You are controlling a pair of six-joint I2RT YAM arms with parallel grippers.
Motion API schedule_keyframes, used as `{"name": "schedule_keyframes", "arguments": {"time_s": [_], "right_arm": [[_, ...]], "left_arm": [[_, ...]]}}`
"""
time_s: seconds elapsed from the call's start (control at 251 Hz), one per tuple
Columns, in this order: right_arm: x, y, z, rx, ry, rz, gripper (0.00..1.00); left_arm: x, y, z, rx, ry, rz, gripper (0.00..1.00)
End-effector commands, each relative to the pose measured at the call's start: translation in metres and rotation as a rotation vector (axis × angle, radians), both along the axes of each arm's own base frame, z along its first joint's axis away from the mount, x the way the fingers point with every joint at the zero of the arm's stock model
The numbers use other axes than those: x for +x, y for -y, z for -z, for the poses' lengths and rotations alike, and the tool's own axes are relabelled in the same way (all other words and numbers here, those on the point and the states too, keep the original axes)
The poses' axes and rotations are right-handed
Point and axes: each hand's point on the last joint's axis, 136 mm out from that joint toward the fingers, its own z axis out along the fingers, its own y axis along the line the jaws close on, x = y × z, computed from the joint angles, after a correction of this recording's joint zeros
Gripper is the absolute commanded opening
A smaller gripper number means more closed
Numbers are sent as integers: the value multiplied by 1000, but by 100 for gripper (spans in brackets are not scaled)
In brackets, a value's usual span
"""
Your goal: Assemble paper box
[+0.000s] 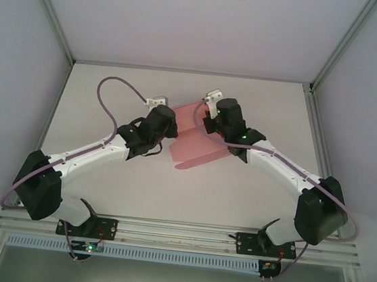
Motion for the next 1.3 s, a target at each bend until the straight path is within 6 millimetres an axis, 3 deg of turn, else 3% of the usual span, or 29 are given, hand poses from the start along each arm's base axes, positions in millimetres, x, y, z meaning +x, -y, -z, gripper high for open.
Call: {"name": "schedule_keyframes", "arguments": {"time_s": [0.0,0.227,0.399,0.587,0.754,0.83,0.878,0.942,1.01,1.129,1.297], "right_arm": [[21,73,-5,-297,104,357,0],[20,98,-8,-694,179,581,0],[27,111,-3,-717,190,635,0],[39,109,-9,-916,264,698,0],[47,108,-5,-939,270,704,0],[49,103,-4,-850,300,668,0],[53,92,10,-762,260,549,0],[54,75,28,-492,146,386,0],[47,49,35,-195,62,181,0],[29,14,18,126,56,-74,0],[14,-1,9,209,27,-190,4]], "left_arm": [[0,3,-24,-54,-5,-21,0],[0,5,-28,-79,-42,-52,0],[-2,4,-29,-82,-52,-67,0],[-1,14,-32,-117,-60,-43,0],[-1,14,-32,-105,-65,-40,0],[-1,12,-34,-109,-51,-49,0],[-1,14,-37,-111,-43,-41,0],[0,14,-38,-110,-40,-38,0],[1,17,-38,-117,-40,-30,0],[1,18,-35,-121,-47,-26,0],[0,23,-31,-133,-61,-13,0]]}}
